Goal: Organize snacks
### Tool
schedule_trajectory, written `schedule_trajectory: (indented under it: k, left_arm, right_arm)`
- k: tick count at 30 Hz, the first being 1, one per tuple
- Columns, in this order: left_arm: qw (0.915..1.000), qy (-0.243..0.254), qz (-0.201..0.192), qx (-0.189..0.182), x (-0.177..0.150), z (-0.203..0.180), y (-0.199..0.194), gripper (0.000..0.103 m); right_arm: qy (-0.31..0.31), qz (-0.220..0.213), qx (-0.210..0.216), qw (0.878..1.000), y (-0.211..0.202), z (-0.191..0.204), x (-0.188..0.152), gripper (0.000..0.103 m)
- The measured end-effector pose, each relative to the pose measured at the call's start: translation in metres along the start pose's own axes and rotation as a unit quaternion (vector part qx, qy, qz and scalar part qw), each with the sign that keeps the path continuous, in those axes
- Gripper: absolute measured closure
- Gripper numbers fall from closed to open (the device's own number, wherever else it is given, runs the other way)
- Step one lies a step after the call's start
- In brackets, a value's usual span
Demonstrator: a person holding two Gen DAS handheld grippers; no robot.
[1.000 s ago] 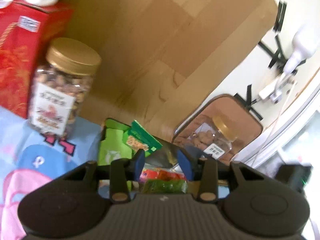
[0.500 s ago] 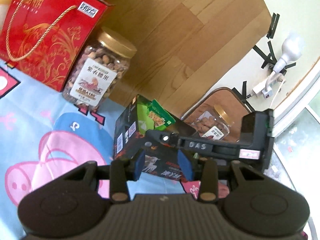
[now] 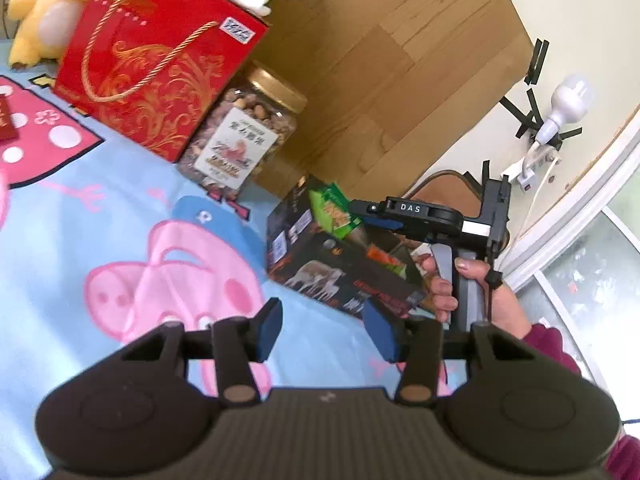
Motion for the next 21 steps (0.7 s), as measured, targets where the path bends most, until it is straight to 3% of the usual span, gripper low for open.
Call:
schedule_trajectory:
  k: [2, 3, 4, 5, 9, 11, 13, 15, 16, 18, 21]
  left_arm:
    - [1.0000, -0.005, 0.005, 0.004, -0.002, 0.004, 0.000, 0.057]
    - [0.9999, -0.008, 0.007, 0.005, -0.003, 0.006, 0.000, 0.057]
    - [0.9999, -0.011, 0.007, 0.005, -0.004, 0.007, -0.001, 0.057]
    - [0.9999, -0.013, 0.006, 0.004, -0.004, 0.008, -0.002, 0.057]
    - [0.9997, -0.025, 0.000, 0.004, -0.005, 0.015, -0.004, 0.057]
    - [0.9994, -0.033, 0.003, 0.001, -0.006, 0.018, -0.003, 0.057]
    - [0.9992, -0.038, 0.007, 0.000, -0.007, 0.019, 0.000, 0.057]
    - [0.9991, -0.040, 0.011, -0.006, -0.010, 0.018, 0.001, 0.057]
    - [0.9992, -0.038, 0.011, -0.007, -0.011, 0.016, 0.000, 0.057]
    - [0.9993, -0.035, 0.008, -0.011, -0.013, 0.014, -0.004, 0.057]
    - [0.9991, -0.038, 0.005, -0.016, -0.015, 0.013, -0.010, 0.057]
  right_arm:
    - [-0.021, 0.000, -0.018, 1.000, 0.007, 0.005, -0.004, 0.041]
    - [-0.028, 0.006, -0.025, 0.999, 0.015, 0.006, -0.003, 0.042]
    - [-0.036, 0.021, -0.024, 0.999, 0.022, 0.009, -0.005, 0.047]
    - [-0.045, 0.035, -0.020, 0.998, 0.027, 0.014, -0.007, 0.073]
    - [-0.102, 0.007, -0.057, 0.993, 0.014, 0.024, -0.009, 0.077]
    - [-0.183, -0.025, -0.108, 0.977, -0.004, 0.039, -0.015, 0.077]
    - [-0.280, -0.040, -0.162, 0.946, -0.014, 0.059, -0.026, 0.078]
    - [-0.343, -0.032, -0.173, 0.923, -0.018, 0.077, -0.039, 0.077]
    - [-0.349, -0.019, -0.146, 0.926, -0.021, 0.082, -0.042, 0.075]
    - [-0.330, -0.011, -0.090, 0.939, -0.031, 0.086, -0.042, 0.059]
    - [-0.256, -0.034, -0.056, 0.964, -0.057, 0.074, -0.030, 0.060]
Point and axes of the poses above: each gripper's, at about its wrist camera, not at the fingertips, and y roughly the way its jaws point, z to its left, x to its top, the point moved 1 cm from there along y, roughly the way its jaws point, and after that the axes turned 3 degrees about -x, right-handed, at the moved point
